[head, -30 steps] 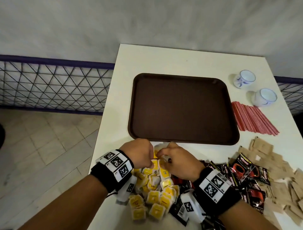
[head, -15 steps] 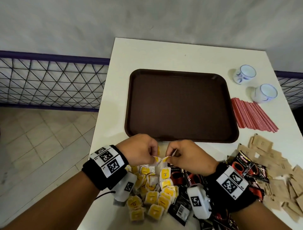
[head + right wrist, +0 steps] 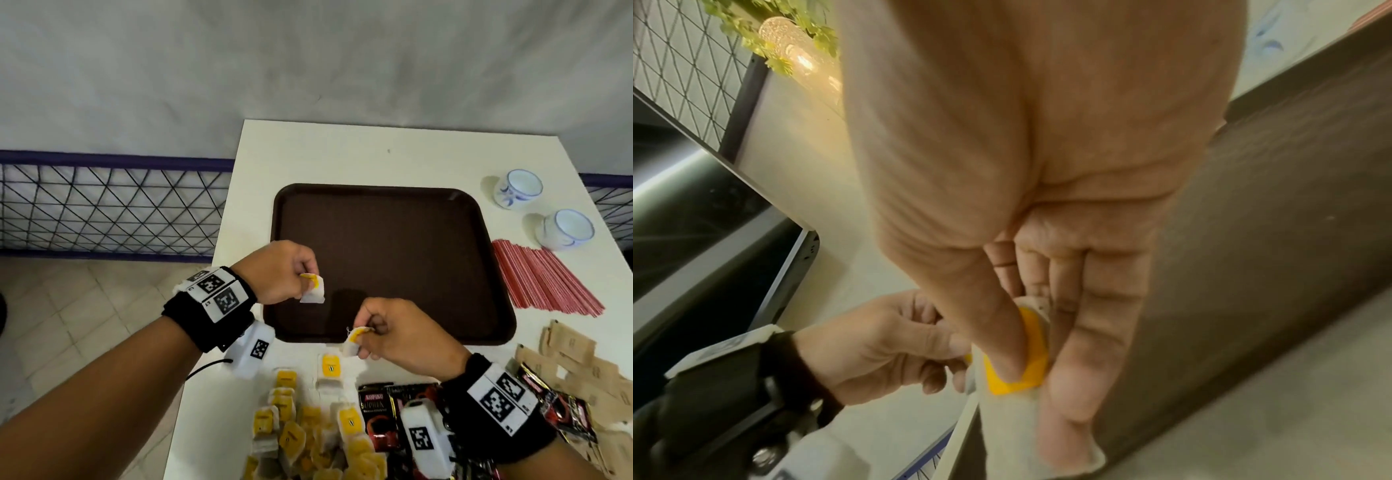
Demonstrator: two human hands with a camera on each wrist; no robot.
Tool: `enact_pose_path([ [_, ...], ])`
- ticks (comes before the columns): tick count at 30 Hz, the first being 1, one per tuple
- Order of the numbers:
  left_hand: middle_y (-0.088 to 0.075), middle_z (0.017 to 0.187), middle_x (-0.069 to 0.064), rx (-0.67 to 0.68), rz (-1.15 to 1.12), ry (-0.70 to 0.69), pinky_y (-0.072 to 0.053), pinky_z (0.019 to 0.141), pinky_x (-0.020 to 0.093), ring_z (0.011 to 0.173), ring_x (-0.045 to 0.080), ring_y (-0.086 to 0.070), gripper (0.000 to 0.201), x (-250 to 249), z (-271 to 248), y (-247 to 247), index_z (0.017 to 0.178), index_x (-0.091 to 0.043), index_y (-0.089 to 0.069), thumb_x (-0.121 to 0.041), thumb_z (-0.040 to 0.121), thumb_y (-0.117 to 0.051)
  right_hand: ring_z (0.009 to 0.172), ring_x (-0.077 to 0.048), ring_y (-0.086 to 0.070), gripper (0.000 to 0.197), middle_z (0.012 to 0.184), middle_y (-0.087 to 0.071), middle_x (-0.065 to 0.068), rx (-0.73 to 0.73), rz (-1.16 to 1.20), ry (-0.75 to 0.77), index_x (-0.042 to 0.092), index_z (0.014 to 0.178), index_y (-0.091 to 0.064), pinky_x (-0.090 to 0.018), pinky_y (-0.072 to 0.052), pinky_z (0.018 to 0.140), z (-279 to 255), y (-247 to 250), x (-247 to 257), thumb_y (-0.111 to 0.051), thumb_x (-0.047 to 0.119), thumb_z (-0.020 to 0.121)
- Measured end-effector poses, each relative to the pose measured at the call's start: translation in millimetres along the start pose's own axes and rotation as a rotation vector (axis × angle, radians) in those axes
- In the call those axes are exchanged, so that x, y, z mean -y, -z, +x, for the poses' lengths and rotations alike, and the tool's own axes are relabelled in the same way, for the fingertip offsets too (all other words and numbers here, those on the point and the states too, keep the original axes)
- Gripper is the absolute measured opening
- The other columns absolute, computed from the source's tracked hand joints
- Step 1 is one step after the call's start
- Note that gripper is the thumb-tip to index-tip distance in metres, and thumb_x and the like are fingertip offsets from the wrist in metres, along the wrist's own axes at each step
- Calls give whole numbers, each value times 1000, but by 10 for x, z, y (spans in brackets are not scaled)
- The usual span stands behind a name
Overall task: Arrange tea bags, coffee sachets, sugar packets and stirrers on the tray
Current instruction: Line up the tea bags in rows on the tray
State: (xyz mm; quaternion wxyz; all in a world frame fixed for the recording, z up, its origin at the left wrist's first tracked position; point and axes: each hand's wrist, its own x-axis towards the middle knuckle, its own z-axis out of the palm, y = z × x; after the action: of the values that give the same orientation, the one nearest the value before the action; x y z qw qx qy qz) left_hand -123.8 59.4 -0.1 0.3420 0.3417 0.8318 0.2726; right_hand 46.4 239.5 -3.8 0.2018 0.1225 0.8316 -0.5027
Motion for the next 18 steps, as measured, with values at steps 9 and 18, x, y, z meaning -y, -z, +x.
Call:
enact_pose_path([
  [9, -59, 74, -15, -114, 220, 31, -46, 74, 26, 80, 13, -60, 6, 285, 889, 652, 84, -27, -63, -24, 88, -65, 69, -14, -67, 7, 72, -70, 2, -95, -182, 77, 22, 80, -73, -38, -56, 71, 742, 262, 307, -73, 16, 83],
  [18, -62, 88, -7, -160, 298, 38, -43, 76, 25, 90, 15, -60, 2, 448, 1346, 848, 89, -27, -66, -26, 87, -65, 67, -21, -75, 4, 78, -75, -10, -45, -101, -44, 12, 89, -67, -26, -53, 50, 1351, 504, 462, -64, 10, 91],
])
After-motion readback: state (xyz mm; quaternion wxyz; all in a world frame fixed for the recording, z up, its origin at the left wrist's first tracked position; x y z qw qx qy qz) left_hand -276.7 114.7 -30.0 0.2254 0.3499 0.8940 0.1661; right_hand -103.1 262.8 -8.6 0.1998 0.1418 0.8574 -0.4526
